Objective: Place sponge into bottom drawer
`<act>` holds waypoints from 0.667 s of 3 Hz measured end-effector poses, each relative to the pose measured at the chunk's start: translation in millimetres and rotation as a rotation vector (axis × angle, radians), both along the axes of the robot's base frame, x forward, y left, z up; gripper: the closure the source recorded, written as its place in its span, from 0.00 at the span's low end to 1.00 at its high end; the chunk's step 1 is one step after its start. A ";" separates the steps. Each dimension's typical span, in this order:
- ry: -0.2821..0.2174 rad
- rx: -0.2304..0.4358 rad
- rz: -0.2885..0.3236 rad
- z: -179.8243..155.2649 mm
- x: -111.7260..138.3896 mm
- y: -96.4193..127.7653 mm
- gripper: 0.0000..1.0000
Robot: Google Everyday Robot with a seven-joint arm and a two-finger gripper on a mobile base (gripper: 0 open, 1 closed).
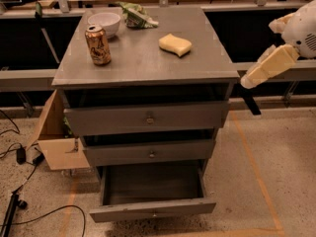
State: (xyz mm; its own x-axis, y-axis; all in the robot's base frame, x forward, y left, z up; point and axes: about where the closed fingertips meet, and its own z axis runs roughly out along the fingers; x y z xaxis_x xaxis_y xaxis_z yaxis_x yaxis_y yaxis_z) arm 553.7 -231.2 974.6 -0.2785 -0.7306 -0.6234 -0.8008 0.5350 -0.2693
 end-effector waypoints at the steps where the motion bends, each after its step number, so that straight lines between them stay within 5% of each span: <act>1: -0.085 0.221 -0.092 -1.3 54.3 -3.4 0.00; 2: -0.158 0.297 -0.153 3.6 115.0 -2.0 0.00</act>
Offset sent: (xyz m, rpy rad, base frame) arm 0.2208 0.0515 0.0030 0.2896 -0.2418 -0.1341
